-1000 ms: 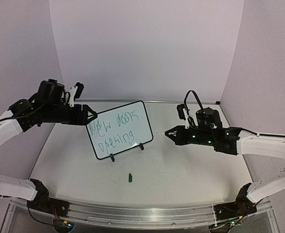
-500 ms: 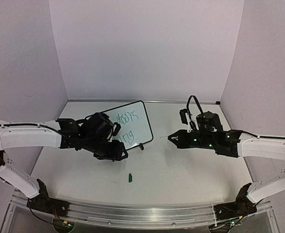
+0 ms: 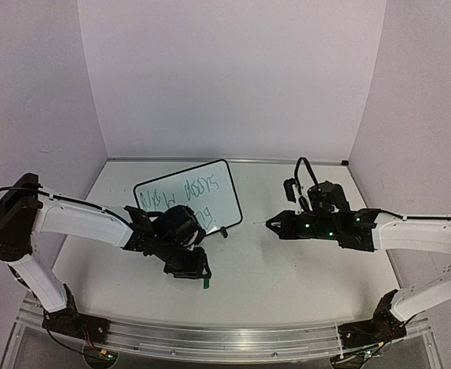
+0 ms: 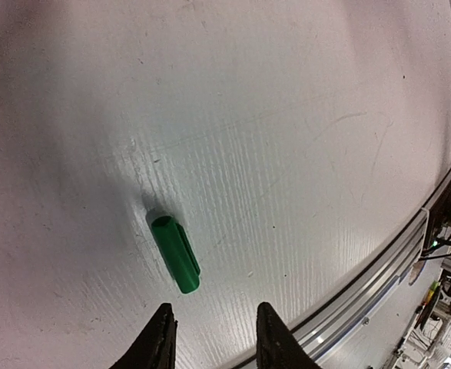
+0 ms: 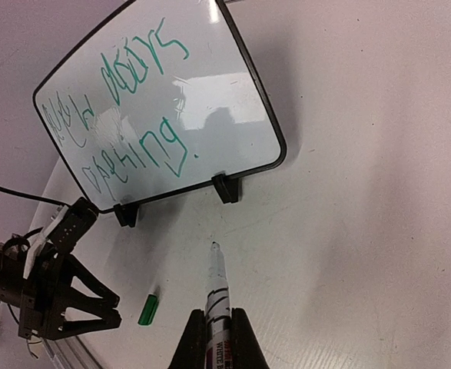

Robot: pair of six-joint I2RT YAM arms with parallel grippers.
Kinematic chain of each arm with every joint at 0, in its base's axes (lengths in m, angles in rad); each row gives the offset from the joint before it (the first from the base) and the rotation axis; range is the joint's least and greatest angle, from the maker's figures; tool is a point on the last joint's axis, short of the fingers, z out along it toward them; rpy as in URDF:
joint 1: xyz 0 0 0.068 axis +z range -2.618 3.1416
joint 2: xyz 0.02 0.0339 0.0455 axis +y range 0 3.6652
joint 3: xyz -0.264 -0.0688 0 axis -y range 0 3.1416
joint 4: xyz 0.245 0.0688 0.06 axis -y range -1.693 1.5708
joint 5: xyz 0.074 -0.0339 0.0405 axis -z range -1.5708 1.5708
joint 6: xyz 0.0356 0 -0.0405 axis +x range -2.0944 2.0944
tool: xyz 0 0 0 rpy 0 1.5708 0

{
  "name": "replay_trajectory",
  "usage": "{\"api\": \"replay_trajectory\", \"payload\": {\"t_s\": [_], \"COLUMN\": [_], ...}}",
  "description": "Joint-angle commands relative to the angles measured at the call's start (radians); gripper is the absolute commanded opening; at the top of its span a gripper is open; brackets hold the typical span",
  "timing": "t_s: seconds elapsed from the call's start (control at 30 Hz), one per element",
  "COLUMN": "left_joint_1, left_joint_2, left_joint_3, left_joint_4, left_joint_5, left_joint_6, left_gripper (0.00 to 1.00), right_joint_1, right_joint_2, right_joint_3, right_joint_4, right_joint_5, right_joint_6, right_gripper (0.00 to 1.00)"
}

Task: Write a sentence on the whiteboard
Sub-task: Pick up the pen cap from the center of the board.

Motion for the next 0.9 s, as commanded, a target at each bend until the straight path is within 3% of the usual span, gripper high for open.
{"api": "replay_trajectory", "payload": {"t_s": [0.0, 0.87], "left_joint_1": [-0.021, -0.025], "left_joint_2": [0.059, 0.19], "left_joint_3": [0.006, 0.149], "left_joint_4": [0.057, -0.149], "left_joint_5": [0.061, -0.039], "left_joint_6": [-0.029, 0.107], "left_gripper": [0.32, 0.22], "right_joint_1": [0.007, 0.01], "right_joint_2": [0.013, 0.008], "right_joint_3": [0.004, -0.012], "right_joint_4": [0.042, 0.042], "right_joint_5": [0.007, 0.016], "right_joint_6": [0.004, 0.012], "right_gripper": [0.0, 0.0]}}
